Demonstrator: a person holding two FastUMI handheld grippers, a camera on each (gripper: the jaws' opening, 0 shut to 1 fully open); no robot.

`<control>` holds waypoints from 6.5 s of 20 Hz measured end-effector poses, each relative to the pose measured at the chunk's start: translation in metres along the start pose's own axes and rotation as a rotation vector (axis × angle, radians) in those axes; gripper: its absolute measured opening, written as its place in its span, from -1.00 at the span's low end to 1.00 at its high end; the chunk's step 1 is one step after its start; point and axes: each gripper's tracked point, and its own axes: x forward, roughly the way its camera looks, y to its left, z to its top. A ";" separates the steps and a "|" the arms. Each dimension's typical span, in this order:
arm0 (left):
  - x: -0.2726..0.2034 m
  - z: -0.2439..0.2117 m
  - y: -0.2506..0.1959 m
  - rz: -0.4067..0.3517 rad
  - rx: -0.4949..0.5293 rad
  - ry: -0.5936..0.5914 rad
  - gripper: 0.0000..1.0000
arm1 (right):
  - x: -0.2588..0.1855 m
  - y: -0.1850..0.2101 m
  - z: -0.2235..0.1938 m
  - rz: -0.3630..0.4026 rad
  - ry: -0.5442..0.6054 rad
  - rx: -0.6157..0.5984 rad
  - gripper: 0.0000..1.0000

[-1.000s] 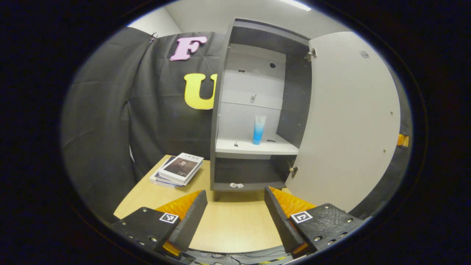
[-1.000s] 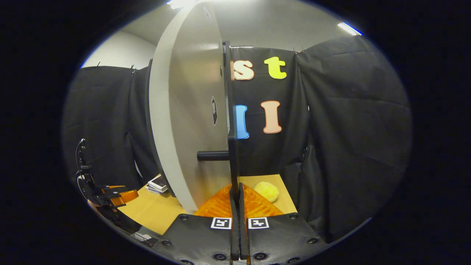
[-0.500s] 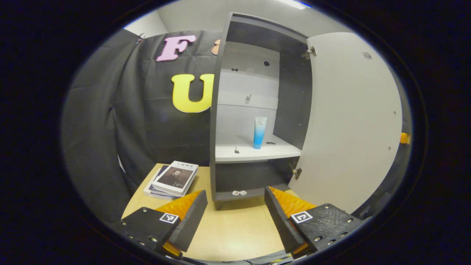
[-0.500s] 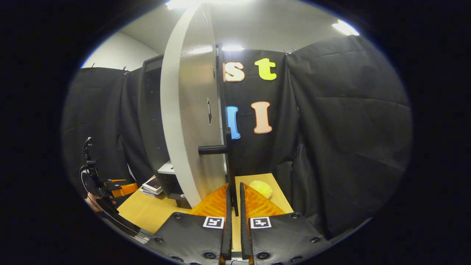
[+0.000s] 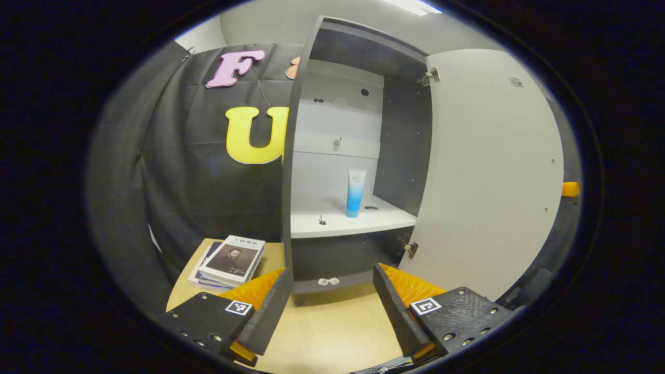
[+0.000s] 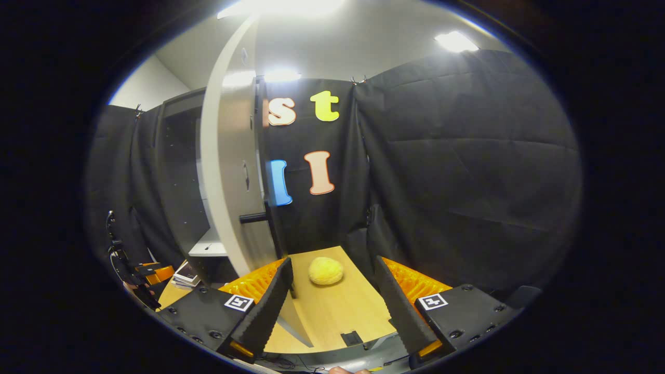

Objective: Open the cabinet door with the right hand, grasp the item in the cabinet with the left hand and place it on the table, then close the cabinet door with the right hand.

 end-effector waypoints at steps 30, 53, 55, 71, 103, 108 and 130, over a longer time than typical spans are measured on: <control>0.282 0.070 -0.066 0.144 0.100 -0.052 0.87 | 0.210 -0.091 0.010 -0.028 0.006 0.031 0.95; 0.278 0.085 -0.047 0.225 0.030 -0.107 0.02 | 0.249 -0.068 0.008 0.070 0.038 0.045 0.84; 0.265 0.094 -0.049 0.212 0.048 -0.122 0.01 | 0.248 -0.066 0.009 0.063 0.034 0.030 0.95; 0.101 0.098 0.003 0.162 0.069 -0.171 0.01 | 0.182 -0.064 0.029 -0.041 -0.029 -0.006 0.83; 0.005 -0.287 0.070 0.223 -0.031 -0.018 0.02 | 0.092 -0.040 0.013 -0.060 -0.001 -0.012 0.95; 0.011 -0.315 0.067 0.200 0.030 0.010 0.07 | 0.103 -0.043 0.005 -0.063 0.040 -0.002 0.95; -0.045 -0.186 0.050 0.146 0.106 -0.133 0.89 | 0.114 -0.046 -0.027 -0.076 0.078 0.044 0.96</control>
